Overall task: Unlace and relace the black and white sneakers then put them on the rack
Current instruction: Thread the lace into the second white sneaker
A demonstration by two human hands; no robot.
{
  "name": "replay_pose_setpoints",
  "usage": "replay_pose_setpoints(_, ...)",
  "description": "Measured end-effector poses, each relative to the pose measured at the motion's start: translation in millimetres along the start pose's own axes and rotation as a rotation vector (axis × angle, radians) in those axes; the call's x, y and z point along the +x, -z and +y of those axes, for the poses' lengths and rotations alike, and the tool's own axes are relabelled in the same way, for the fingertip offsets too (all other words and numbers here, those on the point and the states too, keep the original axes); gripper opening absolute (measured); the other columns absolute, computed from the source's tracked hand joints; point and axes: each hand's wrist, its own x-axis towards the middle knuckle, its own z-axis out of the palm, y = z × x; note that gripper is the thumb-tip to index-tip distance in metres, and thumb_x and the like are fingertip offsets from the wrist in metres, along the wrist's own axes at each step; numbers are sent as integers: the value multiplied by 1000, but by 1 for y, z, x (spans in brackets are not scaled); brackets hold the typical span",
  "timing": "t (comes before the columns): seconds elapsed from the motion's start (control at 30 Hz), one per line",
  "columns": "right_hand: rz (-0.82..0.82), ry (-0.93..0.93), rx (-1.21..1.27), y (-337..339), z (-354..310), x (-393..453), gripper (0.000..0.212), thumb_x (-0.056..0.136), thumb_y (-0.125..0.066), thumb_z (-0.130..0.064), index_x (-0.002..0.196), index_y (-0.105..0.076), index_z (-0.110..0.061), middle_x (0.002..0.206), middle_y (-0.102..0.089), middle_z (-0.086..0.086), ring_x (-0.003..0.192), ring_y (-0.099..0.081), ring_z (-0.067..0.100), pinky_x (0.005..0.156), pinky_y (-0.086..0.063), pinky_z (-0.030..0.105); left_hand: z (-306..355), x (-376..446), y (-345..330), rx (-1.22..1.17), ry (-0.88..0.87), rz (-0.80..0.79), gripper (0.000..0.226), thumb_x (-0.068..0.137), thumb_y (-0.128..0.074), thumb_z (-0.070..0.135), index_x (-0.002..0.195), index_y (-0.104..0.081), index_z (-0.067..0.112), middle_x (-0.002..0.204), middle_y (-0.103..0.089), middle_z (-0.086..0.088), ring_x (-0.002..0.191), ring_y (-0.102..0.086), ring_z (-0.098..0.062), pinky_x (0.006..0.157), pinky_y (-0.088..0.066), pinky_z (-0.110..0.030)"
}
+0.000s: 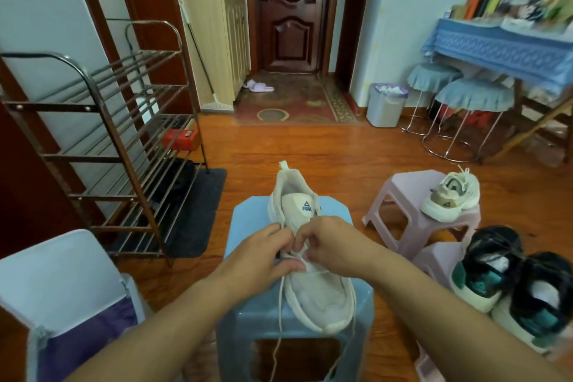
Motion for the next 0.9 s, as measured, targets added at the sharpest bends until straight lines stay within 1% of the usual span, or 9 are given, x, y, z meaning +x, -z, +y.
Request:
replay_pose_setpoints(0.1,-25,-5,29,0,-2,6,22,87,-70,-14,102,-77,-29,71,-52,-18,78,-53,6,67,-38,16,-5,2,2,-16,-19,30,36,81,-73,58,84,-47,33,88,-52,13,84,-53,-9,72,-48,-31)
replay_pose_setpoints(0.2,-33,-26,72,-1,-1,9,16,86,-71,-17,91,-79,-30,71,-56,-17,79,-57,6,71,-42,19,-5,3,1,-3,-14,36,40,78,-72,63,85,-48,31,87,-55,13,83,-53,-9,72,-48,-31)
replay_pose_setpoints(0.33,14,-15,69,-2,-1,3,17,89,-66,-15,81,-71,-30,71,-55,-16,66,-53,2,60,-39,14,-2,5,4,-11,-32,38,40,78,-75,60,85,-47,32,86,-53,15,84,-51,-6,69,-43,-19)
replay_pose_setpoints(0.4,19,-40,100,-4,-5,0,19,90,-61,-10,81,-65,-26,76,-56,-12,65,-55,4,61,-46,20,0,5,6,-31,-39,29,40,78,-75,60,85,-46,33,86,-53,16,83,-51,-4,68,-40,-16)
replay_pose_setpoints(0.5,253,-115,255,12,5,7,22,92,-58,-4,82,-60,-23,81,-62,0,70,-67,18,65,-59,38,3,2,11,-23,-59,7,40,79,-72,63,86,-47,32,86,-52,16,83,-51,-6,70,-43,-22)
replay_pose_setpoints(0.57,451,-127,492,33,16,10,20,97,-55,-6,85,-60,-21,86,-65,7,70,-68,16,58,-58,33,5,-2,13,20,-62,-11,38,82,-70,61,89,-48,31,89,-51,16,87,-51,-7,75,-46,-27)
replay_pose_setpoints(0.63,424,-32,643,40,20,7,16,97,-58,-4,88,-64,-16,84,-67,10,72,-66,18,60,-58,33,11,-4,13,46,-35,32,30,87,-63,61,95,-51,34,89,-49,18,89,-49,-6,76,-45,-26)
replay_pose_setpoints(0.77,335,135,615,25,6,3,18,92,-68,-4,86,-72,-20,73,-67,-8,68,-58,2,66,-48,18,39,9,18,-314,91,264,9,95,-65,42,102,-69,39,83,-53,14,78,-51,-6,71,-40,-17)
replay_pose_setpoints(0.9,500,39,812,29,3,9,22,91,-71,-9,100,-67,-30,84,-69,5,69,-60,5,67,-50,24,56,17,27,-671,365,329,19,100,-63,23,90,-79,20,63,-59,5,61,-52,-10,64,-43,-20)
